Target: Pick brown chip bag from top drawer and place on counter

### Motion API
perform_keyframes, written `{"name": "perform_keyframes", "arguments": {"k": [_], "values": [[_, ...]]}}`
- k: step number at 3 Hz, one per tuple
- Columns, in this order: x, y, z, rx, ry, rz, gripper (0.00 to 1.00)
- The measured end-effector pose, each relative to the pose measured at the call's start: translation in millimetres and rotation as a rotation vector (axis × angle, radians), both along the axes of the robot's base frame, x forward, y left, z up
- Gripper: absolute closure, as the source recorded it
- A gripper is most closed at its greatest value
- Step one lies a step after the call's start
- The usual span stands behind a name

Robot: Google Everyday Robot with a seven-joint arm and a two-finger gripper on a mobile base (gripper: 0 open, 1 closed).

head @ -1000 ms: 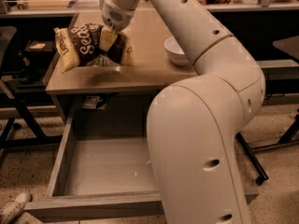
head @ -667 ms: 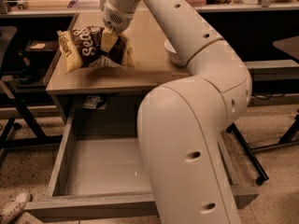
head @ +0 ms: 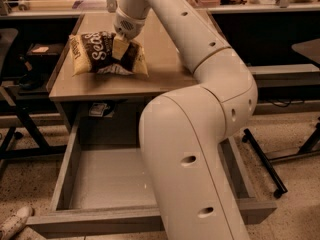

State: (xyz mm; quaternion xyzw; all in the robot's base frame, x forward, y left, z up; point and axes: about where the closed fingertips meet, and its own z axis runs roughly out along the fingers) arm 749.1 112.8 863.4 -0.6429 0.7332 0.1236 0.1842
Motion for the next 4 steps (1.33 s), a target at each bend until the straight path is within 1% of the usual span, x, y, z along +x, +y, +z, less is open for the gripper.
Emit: {"name": "perform_keyframes", "arguments": {"k": [1, 4], "values": [[0.4, 0.0, -0.4, 0.0, 0.0, -0.001, 0.82], [0.5, 0.1, -0.4, 0.0, 0.0, -0.001, 0.13]]}}
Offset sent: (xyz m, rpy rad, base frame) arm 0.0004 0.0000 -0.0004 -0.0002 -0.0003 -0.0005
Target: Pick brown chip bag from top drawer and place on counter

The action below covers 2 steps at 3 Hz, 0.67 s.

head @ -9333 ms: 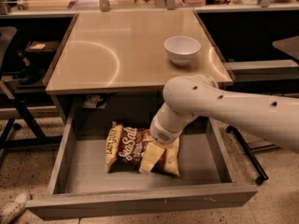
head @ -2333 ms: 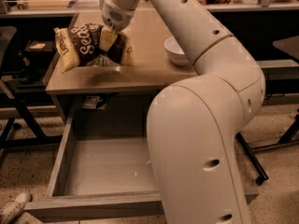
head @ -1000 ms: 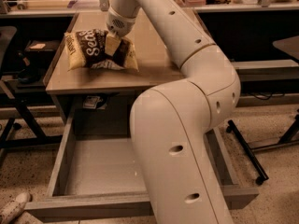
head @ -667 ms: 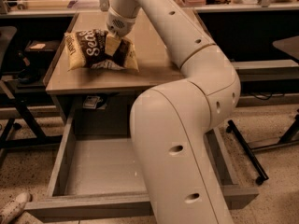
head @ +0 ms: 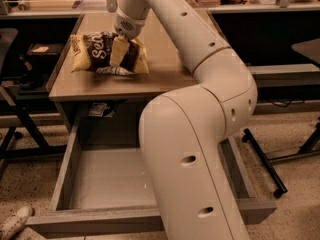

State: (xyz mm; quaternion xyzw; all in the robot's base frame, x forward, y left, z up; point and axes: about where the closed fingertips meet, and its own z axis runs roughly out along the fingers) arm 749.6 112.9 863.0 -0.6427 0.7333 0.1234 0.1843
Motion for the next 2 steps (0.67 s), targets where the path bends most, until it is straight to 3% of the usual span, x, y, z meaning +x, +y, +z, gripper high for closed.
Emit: {"name": "perform_keyframes", "arguments": {"k": [1, 2], "values": [[0.0, 0.0, 0.0, 0.0, 0.0, 0.0, 0.0], [0.0, 0.0, 0.0, 0.0, 0.0, 0.0, 0.0]]}}
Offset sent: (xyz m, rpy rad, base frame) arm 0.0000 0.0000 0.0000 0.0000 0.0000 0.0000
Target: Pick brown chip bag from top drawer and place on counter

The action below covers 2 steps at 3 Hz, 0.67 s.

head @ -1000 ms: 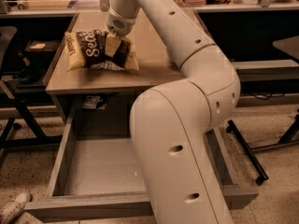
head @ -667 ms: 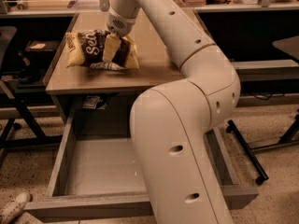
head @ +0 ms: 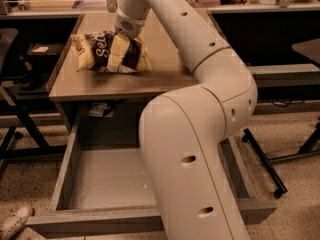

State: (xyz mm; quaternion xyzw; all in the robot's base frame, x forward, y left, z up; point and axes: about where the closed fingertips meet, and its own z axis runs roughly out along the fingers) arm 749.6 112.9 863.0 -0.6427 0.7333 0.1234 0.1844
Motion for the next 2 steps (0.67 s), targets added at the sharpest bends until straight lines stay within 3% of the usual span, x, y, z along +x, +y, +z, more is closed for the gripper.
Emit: {"name": "perform_keyframes", "arguments": {"k": [1, 2], "values": [[-1.4, 3.2, 22.4, -0.053, -0.033, 0.002, 0.0], [3.7, 6.9, 84.1, -0.102, -0.168, -0.04, 0.0]]}}
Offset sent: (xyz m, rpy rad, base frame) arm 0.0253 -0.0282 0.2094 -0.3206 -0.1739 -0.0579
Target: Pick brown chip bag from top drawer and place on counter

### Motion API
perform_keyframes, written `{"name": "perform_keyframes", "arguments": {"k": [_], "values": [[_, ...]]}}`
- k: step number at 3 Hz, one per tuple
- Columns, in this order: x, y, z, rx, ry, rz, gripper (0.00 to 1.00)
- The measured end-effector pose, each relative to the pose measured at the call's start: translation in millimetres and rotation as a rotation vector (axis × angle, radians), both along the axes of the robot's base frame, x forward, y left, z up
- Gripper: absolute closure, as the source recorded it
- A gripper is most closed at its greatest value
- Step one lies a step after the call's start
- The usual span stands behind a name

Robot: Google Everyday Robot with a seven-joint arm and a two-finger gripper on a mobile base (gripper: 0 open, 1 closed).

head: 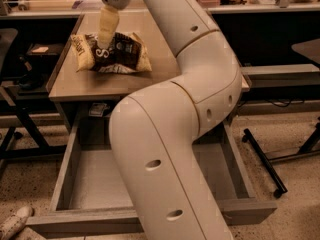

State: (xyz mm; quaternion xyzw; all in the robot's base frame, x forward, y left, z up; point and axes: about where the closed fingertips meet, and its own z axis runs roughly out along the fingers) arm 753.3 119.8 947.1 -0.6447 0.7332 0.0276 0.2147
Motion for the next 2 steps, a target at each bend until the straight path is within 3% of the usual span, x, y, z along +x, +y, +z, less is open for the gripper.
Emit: {"name": "perform_keyframes", "arguments": {"k": [1, 2], "values": [[-1.3, -26.9, 65.5, -0.059, -0.137, -0.113, 0.0], [7.9, -27.5, 70.2, -0.053, -0.174, -0.126, 0.0]]}}
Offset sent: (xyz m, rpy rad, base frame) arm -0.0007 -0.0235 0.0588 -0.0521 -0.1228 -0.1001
